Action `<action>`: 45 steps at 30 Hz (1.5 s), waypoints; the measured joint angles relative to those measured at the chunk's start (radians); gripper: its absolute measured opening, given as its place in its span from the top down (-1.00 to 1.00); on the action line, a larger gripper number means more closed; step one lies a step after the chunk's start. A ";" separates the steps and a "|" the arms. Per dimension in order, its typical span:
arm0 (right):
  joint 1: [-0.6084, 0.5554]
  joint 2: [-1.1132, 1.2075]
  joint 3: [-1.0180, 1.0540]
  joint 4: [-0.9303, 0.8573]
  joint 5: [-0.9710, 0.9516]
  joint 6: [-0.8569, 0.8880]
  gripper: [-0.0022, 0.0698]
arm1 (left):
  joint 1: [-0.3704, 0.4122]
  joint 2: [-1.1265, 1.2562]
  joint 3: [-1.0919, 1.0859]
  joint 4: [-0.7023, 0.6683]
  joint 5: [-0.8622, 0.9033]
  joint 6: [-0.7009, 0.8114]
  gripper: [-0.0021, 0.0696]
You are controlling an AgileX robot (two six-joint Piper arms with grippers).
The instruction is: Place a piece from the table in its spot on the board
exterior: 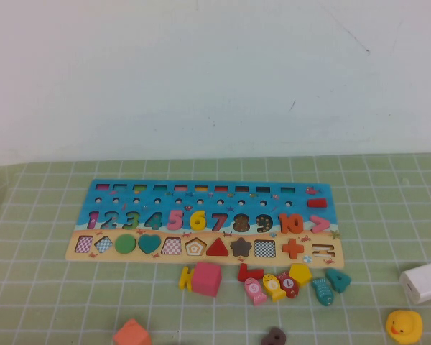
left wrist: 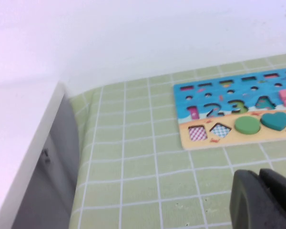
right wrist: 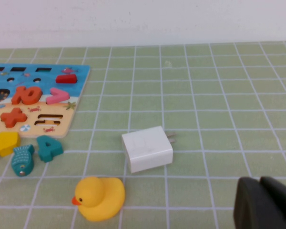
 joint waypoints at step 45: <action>0.000 0.000 0.000 0.000 0.000 0.000 0.94 | 0.037 -0.014 0.006 -0.043 0.094 0.000 0.95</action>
